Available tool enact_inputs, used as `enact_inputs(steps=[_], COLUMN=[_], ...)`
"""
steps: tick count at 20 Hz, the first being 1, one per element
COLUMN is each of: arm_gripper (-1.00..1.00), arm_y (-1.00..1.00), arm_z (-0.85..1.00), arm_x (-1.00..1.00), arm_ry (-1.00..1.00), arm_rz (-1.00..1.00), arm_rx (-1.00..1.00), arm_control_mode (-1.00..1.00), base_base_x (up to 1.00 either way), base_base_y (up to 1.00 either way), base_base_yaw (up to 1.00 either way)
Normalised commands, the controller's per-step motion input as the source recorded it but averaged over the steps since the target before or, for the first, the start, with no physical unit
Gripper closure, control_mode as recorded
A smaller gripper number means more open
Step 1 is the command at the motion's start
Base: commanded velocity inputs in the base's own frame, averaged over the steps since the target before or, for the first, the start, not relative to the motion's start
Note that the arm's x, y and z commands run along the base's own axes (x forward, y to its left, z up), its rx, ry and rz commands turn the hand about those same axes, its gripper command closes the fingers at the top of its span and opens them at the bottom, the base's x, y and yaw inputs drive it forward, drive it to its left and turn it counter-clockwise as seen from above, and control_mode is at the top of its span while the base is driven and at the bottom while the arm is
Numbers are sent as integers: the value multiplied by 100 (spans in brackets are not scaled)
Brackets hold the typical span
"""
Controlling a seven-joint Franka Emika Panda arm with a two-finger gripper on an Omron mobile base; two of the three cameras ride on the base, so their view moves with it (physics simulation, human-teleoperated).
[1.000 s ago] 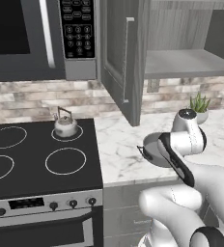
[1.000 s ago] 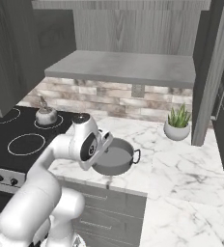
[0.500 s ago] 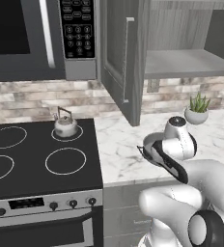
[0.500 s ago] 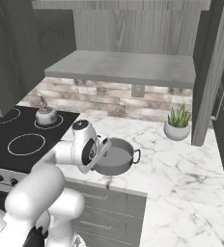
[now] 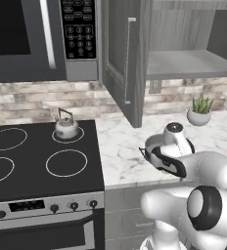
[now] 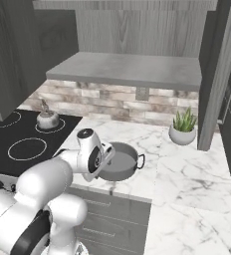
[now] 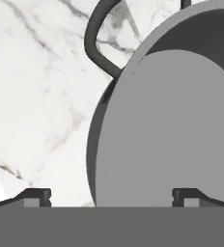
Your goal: Pick the kettle from the cabinet and place it on a stove burner. Then pick the pot from the counter and place it on another stove burner. Finally, turn both burners on.
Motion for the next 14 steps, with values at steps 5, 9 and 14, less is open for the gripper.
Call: enact_inputs(steps=[5,9,14], arm_gripper=[-100,-100,100], arm_y=[0,0,3], arm_z=[-18,-19,-25], arm_x=[20,11,0], arm_ry=[2,1,2], arm_rz=[0,0,0], arm_rx=[2,1,0], arm_control_mode=[-100,-100,-100], base_base_x=[0,0,0], base_base_y=[0,0,0], base_base_yaw=[0,0,0])
